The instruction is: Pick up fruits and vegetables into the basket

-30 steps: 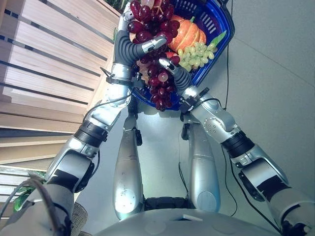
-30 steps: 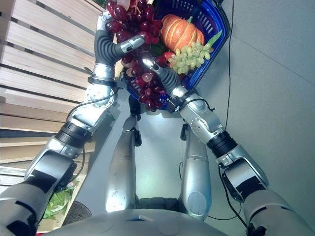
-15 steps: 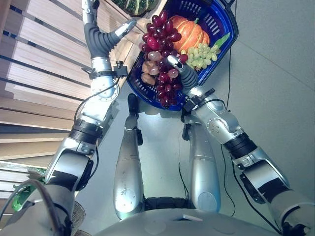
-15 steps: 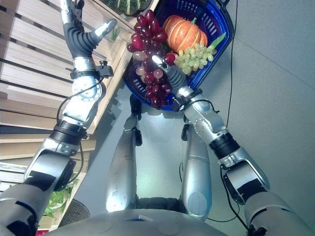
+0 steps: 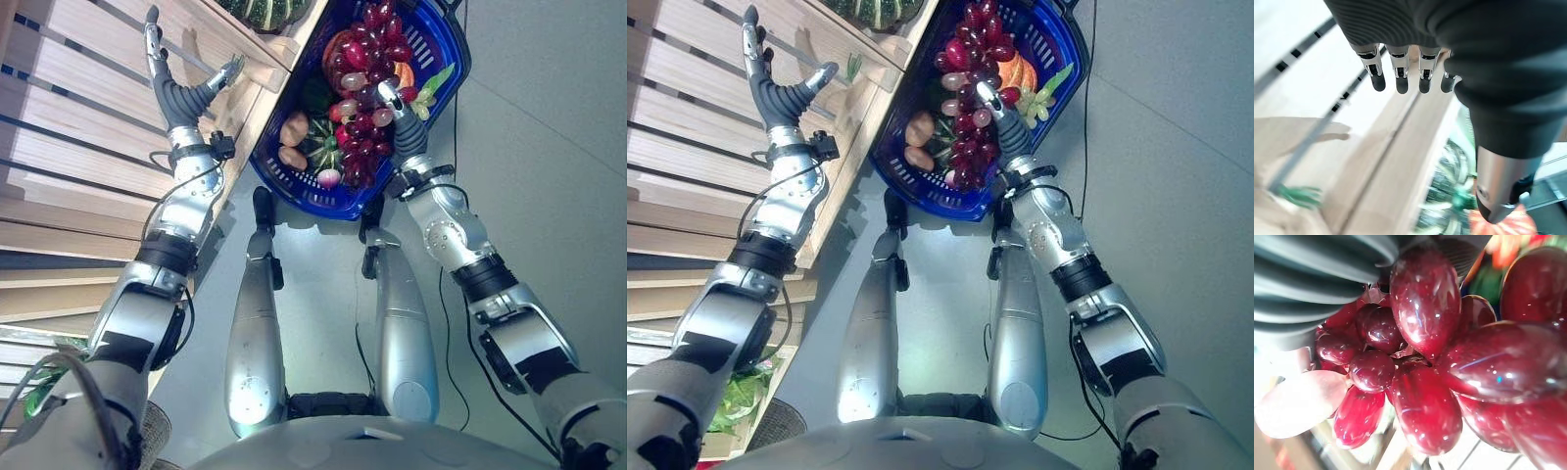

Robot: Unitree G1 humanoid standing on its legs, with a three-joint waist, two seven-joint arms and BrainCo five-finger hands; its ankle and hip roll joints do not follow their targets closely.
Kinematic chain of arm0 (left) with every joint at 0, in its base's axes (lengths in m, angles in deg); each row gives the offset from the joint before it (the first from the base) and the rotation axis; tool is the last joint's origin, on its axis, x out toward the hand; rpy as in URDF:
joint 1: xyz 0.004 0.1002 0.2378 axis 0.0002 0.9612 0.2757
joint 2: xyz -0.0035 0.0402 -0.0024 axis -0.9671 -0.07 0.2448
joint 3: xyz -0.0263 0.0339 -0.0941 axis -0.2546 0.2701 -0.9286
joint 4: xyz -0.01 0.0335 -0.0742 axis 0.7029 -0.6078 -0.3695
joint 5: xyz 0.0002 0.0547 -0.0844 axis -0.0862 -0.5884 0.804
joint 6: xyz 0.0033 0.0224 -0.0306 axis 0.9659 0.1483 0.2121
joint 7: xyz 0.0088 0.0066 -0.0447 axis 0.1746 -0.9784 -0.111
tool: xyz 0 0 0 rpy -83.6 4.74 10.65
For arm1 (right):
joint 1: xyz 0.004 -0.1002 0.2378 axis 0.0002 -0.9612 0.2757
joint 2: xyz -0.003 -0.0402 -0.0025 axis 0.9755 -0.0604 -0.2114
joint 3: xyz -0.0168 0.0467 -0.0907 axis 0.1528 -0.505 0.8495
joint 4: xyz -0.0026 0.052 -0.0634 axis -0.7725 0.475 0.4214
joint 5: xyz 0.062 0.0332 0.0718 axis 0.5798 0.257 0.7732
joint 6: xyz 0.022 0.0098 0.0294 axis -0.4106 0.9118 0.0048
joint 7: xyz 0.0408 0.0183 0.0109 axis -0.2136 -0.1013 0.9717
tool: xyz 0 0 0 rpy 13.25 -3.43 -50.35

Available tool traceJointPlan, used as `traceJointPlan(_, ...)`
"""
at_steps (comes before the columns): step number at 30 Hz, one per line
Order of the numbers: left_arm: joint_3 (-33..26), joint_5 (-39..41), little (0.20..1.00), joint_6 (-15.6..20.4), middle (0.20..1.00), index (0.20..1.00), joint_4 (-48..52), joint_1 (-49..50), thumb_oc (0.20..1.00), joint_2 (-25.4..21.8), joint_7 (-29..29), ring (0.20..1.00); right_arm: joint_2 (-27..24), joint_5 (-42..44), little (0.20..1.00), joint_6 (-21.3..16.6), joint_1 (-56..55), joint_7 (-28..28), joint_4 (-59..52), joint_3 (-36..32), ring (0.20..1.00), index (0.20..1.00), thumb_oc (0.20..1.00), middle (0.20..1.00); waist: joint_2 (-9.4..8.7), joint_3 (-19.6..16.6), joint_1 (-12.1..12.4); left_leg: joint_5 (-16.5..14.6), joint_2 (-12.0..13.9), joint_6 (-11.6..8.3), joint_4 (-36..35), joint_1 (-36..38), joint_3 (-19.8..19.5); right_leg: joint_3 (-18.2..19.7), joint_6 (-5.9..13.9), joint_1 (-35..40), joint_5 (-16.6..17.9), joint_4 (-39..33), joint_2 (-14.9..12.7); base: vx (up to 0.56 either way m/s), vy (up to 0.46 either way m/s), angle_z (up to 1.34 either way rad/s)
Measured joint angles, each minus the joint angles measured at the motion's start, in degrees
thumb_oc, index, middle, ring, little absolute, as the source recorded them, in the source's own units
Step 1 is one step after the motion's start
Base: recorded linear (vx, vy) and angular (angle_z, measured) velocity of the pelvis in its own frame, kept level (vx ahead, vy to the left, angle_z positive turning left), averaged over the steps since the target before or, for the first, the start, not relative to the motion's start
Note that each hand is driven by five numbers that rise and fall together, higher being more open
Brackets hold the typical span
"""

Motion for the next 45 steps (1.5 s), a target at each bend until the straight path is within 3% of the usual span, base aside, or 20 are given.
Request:
traceJointPlan(10,3.1,3.33,1.0,-1.26,1.0,1.0,-9.74,-6.47,1.0,-2.47,2.77,1.0,-1.19,1.42,0.2,1.37,13.25,-2.73,26.19,0.11,0.2,0.2,0.2,0.2,0.16,0.09,1.56,0.24,0.02,-0.33,0.0,-0.65,-0.14,-0.2,-0.02,-0.56,0.03,-0.01,-0.04,0.0,0.0,0.0)
traceJointPlan(12,4.88,4.26,1.0,-1.06,1.0,1.0,-12.26,-8.83,1.0,-2.42,4.04,1.0,-0.78,0.7,0.2,3.24,20.7,-3.66,39.06,-0.14,0.2,0.2,0.2,0.2,0.61,0.33,2.84,0.44,0.01,-0.4,-0.01,-0.8,-0.44,-0.45,-0.03,-0.67,0.02,0.13,-0.08,0.0,-0.011,0.03)
traceJointPlan(15,6.44,5.21,1.0,-0.91,1.0,1.0,-12.17,-9.15,1.0,-2.21,4.46,1.0,-0.37,-0.65,0.2,5.1,24.86,-3.9,44.53,-0.91,0.2,0.2,0.2,0.2,1.07,0.41,3.67,0.61,-0.27,-0.33,-0.01,-1.29,-0.49,-0.39,-0.03,-1.29,0.0,0.48,-0.37,0.0,-0.003,0.01)
traceJointPlan(23,6.92,5.2,1.0,-0.52,1.0,1.0,-11.97,-9.19,1.0,-1.85,4.65,1.0,-0.4,-7.26,0.2,9.53,28.93,-6.81,44.94,-1.04,0.2,0.2,0.2,0.2,1.7,0.59,5.14,1.4,-0.94,-0.37,0.0,-3.62,-0.83,-0.36,-0.2,-4.31,-0.41,2.47,-1.09,0.01,0.003,0.04)
traceJointPlan(24,6.92,5.2,1.0,-0.09,1.0,1.0,-11.96,-9.19,1.0,-1.85,4.65,1.0,-0.38,-7.66,0.253,10.11,29.21,-7.22,44.95,-1.03,0.253,0.253,0.253,0.253,1.99,0.75,5.28,1.48,-0.99,-0.36,0.0,-3.63,-0.88,-0.38,-0.27,-4.38,-0.46,2.72,-1.17,0.02,0.031,0.03)
traceJointPlan(25,6.93,5.19,1.0,0.22,1.0,1.0,-11.65,-9.16,1.0,-1.84,4.65,1.0,-0.44,-8.12,0.818,10.77,29.39,-7.47,45.01,-1.03,0.818,0.818,0.818,0.818,2.18,0.84,5.34,1.53,-1.07,-0.37,0.0,-3.63,-0.92,-0.37,-0.28,-4.48,-0.54,2.98,-1.25,0.01,0.028,0.05)
traceJointPlan(26,6.92,5.18,1.0,0.32,1.0,1.0,-11.22,-9.16,1.0,-1.84,4.6,1.0,-0.44,-8.82,1.0,11.31,29.41,-7.73,45.03,-1.01,1.0,1.0,1.0,1.0,2.22,0.85,5.39,1.59,-1.13,-0.38,0.0,-3.64,-0.96,-0.35,-0.31,-4.58,-0.6,3.17,-1.32,0.01,0.022,0.04)
traceJointPlan(45,6.96,5.16,1.0,0.39,1.0,1.0,-9.28,-8.84,1.0,-0.86,4.48,1.0,-0.65,-12.14,1.0,16.03,30.43,-12.58,45.56,-1.14,1.0,1.0,1.0,1.0,2.23,0.84,5.34,1.68,-1.15,-0.39,0.14,-3.76,-1.12,-0.38,-0.33,-4.58,-0.59,3.22,-1.31,0.0,0.0,0.0)
